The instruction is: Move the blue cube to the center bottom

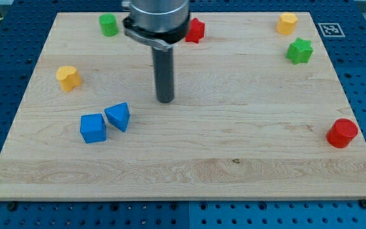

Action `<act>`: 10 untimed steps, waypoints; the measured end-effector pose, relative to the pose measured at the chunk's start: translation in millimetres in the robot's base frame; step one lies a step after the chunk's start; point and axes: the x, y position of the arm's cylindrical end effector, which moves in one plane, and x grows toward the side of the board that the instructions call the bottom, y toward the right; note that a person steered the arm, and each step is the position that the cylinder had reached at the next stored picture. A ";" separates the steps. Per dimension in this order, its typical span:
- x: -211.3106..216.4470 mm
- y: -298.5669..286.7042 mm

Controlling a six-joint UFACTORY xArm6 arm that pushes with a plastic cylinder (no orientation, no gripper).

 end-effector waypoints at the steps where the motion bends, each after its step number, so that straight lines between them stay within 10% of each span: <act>1: 0.0 -46.4; 8: 91.7 -154.0; 10: 127.3 -100.7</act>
